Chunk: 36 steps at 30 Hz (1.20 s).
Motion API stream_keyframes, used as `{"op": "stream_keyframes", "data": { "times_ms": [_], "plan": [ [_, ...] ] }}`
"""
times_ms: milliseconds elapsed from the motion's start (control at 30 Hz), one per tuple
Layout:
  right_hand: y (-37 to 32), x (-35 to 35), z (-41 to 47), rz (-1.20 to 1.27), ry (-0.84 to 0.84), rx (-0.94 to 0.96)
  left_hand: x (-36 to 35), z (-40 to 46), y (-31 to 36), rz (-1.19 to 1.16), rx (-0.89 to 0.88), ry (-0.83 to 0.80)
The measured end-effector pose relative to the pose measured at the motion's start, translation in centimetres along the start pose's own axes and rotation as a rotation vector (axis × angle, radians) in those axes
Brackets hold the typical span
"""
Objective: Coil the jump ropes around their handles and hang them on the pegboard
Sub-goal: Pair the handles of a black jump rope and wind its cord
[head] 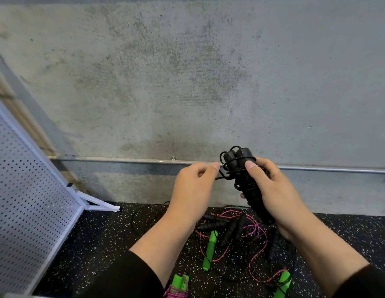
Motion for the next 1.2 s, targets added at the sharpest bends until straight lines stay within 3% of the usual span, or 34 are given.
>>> {"op": "stream_keyframes", "data": {
  "times_ms": [67, 167, 233, 400, 567, 700, 967, 1200],
  "plan": [
    [0.1, -0.3, 0.1, 0.000, -0.020, -0.017, 0.0, -0.2, 0.1, -0.057, -0.001, 0.030],
    [0.1, -0.6, 0.1, 0.006, -0.048, -0.023, -0.4, -0.3, 0.1, -0.334, 0.065, -0.011],
    [-0.1, -0.7, 0.0, 0.005, -0.057, -0.012, -0.4, -0.3, 0.3, -0.360, 0.041, -0.018],
    [-0.4, -0.5, -0.4, -0.024, -0.063, 0.003, -0.5, -0.2, 0.4, -0.253, 0.012, -0.016],
    [-0.9, -0.6, -0.8, -0.049, -0.072, 0.024, 0.2, 0.5, 0.6, -0.310, -0.026, 0.048],
    [-1.2, -0.8, -1.0, -0.081, -0.085, 0.048, 0.3, 0.6, 0.5, -0.148, -0.104, 0.062],
    [-1.5, -1.1, -1.2, -0.157, -0.088, 0.088, -0.3, -0.3, 2.1, 0.118, -0.340, 0.027],
    [-1.2, -0.8, -1.3, -0.122, -0.095, 0.048, -0.8, 0.1, 2.0, 0.174, -0.308, -0.094]
  ]
}}
Point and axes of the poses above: each hand's wrist, its own z-axis towards the middle knuckle, its own x-axis out of the back of the hand, y = z × x, the point moved 7 cm from there along z, towards the middle knuckle, and after that the axes turned 6 degrees about y, right-handed, at the moved point
